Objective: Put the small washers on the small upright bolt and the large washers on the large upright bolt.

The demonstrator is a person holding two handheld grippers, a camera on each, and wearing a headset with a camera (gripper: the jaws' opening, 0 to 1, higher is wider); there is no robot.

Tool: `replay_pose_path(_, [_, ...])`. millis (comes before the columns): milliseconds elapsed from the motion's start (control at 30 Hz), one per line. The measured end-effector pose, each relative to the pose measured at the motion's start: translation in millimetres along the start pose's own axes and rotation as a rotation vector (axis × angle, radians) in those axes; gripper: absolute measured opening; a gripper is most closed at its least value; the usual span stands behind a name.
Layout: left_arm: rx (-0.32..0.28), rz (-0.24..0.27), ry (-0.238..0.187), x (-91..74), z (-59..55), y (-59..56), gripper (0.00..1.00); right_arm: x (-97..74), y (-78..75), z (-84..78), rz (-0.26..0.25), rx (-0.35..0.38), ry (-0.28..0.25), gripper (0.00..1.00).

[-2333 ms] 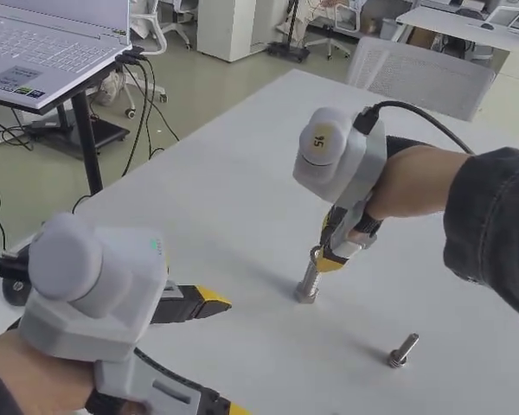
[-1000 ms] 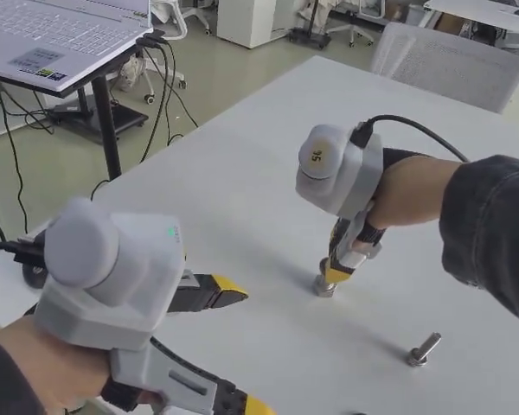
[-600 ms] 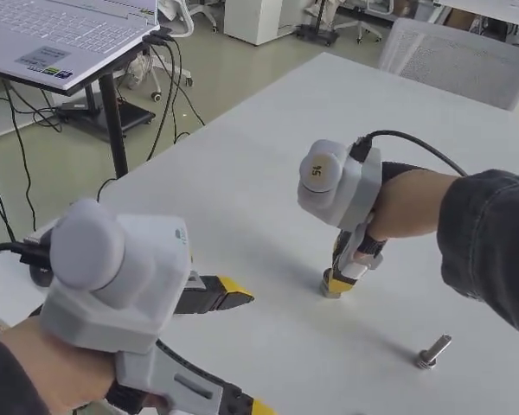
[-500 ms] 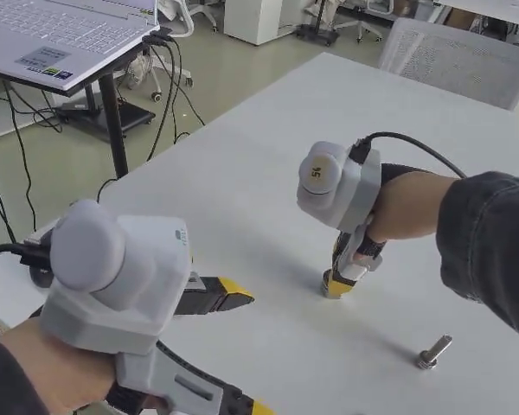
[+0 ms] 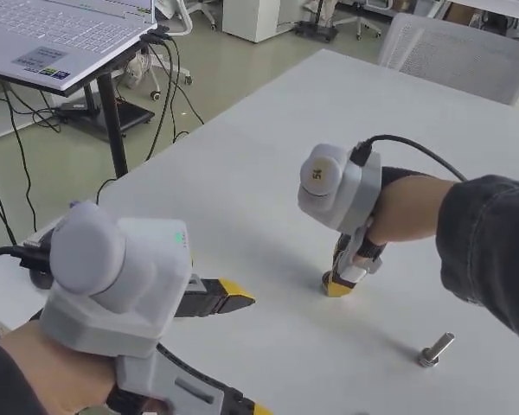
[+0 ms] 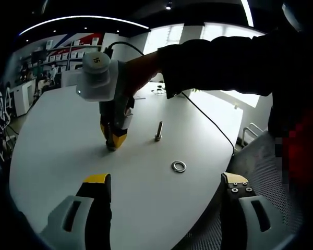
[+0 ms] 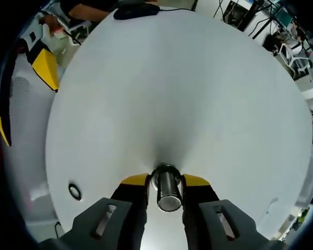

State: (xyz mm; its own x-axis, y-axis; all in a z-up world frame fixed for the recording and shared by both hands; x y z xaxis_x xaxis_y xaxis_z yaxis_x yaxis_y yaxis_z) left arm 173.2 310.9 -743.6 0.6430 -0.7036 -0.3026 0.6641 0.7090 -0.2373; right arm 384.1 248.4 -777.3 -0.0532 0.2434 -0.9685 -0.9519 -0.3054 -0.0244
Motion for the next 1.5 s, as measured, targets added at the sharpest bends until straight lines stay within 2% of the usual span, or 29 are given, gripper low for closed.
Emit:
replay_pose_path(467, [0.003, 0.003, 0.006, -0.4, -1.0, 2.5, 0.86, -9.2, -1.5, -7.0, -0.005, 0.04, -0.042, 0.34])
replay_pose_path(733, [0.006, 0.004, 0.008, 1.7, -1.3, 0.0, 0.87, -20.1, 4.1, -21.8, -0.025, 0.071, -0.055, 0.41])
replay_pose_path(1033, [0.011, 0.0, 0.013, 2.9, -1.4, -2.4, 0.86, -32.9, 8.6, -36.5, -0.047, 0.109, -0.074, 0.42])
replay_pose_path(1233, [0.013, -0.002, 0.013, 2.7, -1.4, -2.7, 0.86, -44.7, 12.0, -43.6, -0.064, 0.132, -0.108, 0.43])
replay_pose_path(1333, [0.015, -0.005, 0.016, 2.9, -1.4, -3.1, 0.86, -53.9, 20.4, -45.3, -0.073, 0.151, -0.144, 0.43])
replay_pose_path(1400, [0.019, -0.007, 0.021, 3.1, -1.7, -3.4, 0.87, -55.0, 19.6, -48.4, -0.079, 0.156, -0.152, 0.43])
replay_pose_path(1500, [0.019, -0.008, 0.02, 2.7, -1.5, -3.1, 0.86, -60.0, 26.8, -51.6, -0.086, 0.165, -0.172, 0.43])
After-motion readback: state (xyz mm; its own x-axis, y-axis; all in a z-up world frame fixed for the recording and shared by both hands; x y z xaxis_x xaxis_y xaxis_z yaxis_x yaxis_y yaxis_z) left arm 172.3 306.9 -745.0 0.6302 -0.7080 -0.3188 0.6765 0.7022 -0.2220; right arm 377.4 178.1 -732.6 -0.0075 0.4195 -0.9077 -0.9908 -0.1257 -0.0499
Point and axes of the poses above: the centre of the closed fingertips' face, and the gripper's own axes: x roughly forward along the fingers, y roughly to its left, z roughly out of its top, the point moved 9 cm from there along -x, roughly backward along the fingers, and after that the axes turned 10 degrees about -y, right-handed, at the moved point
